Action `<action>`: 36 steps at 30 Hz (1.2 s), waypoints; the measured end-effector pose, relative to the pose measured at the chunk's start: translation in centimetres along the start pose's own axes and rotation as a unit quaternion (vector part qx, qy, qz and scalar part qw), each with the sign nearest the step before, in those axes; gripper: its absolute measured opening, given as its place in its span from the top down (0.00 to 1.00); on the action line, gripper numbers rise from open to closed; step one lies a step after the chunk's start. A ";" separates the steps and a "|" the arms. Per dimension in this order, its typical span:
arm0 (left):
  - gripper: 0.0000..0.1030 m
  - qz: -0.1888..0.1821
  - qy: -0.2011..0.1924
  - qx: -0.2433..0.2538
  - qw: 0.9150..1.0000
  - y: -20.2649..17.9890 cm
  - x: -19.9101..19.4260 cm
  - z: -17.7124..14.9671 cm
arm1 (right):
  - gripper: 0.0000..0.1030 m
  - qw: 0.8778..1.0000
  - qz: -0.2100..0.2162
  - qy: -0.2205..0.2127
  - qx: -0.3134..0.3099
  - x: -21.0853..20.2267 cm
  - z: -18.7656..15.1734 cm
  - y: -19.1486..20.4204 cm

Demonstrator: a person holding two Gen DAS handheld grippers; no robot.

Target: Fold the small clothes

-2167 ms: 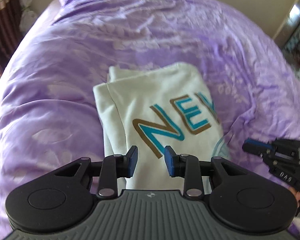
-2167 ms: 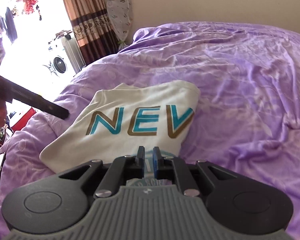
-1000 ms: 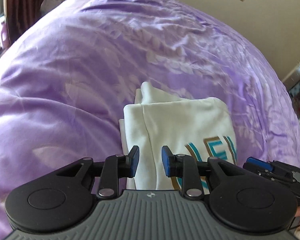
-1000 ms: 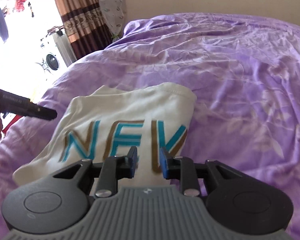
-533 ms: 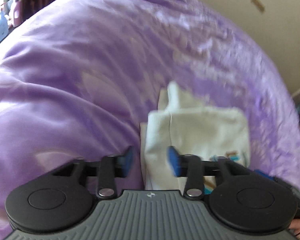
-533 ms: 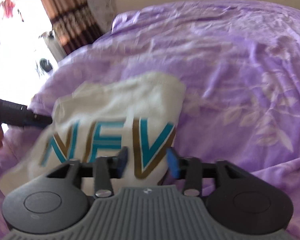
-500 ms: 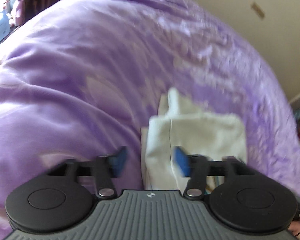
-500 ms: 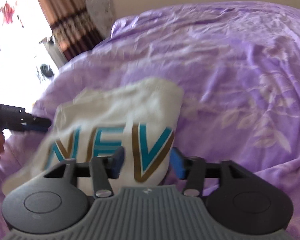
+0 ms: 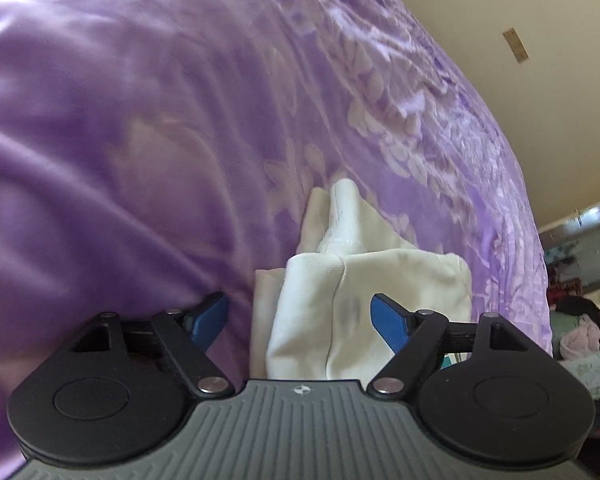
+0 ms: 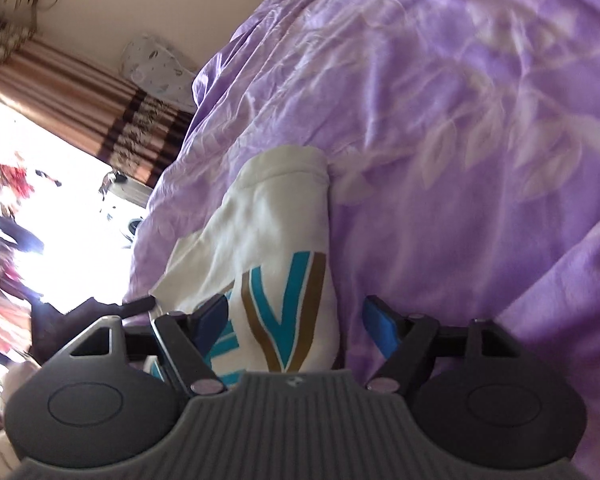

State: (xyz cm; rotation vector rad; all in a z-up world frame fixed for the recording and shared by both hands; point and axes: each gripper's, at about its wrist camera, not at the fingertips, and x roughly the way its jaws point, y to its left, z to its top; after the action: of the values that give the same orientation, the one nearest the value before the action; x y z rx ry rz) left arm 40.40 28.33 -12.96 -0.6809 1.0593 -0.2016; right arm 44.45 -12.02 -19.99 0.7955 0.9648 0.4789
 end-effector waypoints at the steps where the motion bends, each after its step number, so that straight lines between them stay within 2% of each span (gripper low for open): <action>1: 0.11 -0.002 0.005 0.004 1.000 -0.1 0.5 0.2 | 0.32 1.000 0.007 -0.002 0.008 0.3 0.2 -0.4; 4: 0.11 -0.005 0.013 0.009 1.000 -0.3 1.8 0.5 | 0.35 0.999 0.035 -0.005 0.040 1.4 0.7 -1.6; 6: 0.11 -0.013 0.012 0.011 1.000 -0.5 2.4 0.6 | 0.42 0.997 0.048 -0.005 0.052 2.2 1.0 -2.1; 9: 0.24 -0.020 0.009 0.027 0.999 -0.8 3.1 0.6 | 0.50 0.996 0.062 -0.004 0.064 3.1 1.3 -2.6; 11: 0.44 -0.020 0.009 0.030 0.999 -0.7 3.3 0.6 | 0.53 0.995 0.073 -0.004 0.070 3.6 1.6 -2.9; 13: 0.52 -0.023 0.010 0.027 0.999 -0.7 3.4 0.7 | 0.60 0.994 0.079 -0.004 0.076 3.9 1.7 -3.0; 15: 0.60 -0.019 0.006 0.035 0.999 -1.1 3.2 0.5 | 0.74 0.994 0.079 -0.005 0.075 4.2 1.9 -2.9; 17: 0.71 -0.009 0.000 0.051 0.999 -1.9 2.8 0.3 | 0.79 0.995 0.076 -0.007 0.065 4.1 1.9 -2.6; 19: 0.76 0.001 -0.007 0.064 0.998 -2.8 2.2 0.1 | 0.83 0.996 0.070 -0.013 0.047 3.8 2.0 -1.7; 25: 0.79 0.043 -0.041 0.125 0.990 -6.4 0.0 -1.2 | 0.87 0.998 0.057 -0.035 -0.013 1.2 1.6 1.6; 31: 0.80 0.057 -0.075 0.160 0.983 -9.9 -3.2 -2.8 | 0.89 0.995 0.068 -0.054 -0.041 -1.8 1.2 4.6; 36: 0.81 0.052 -0.106 0.179 0.977 -12.9 -6.4 -4.4 | 0.91 0.992 0.080 -0.073 -0.060 -5.2 0.4 7.1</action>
State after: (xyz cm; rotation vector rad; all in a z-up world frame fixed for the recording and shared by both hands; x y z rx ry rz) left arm 35.61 19.40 -1.81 -0.3135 0.8227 -0.2174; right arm 42.11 -11.23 -11.59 0.7906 0.7335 0.6043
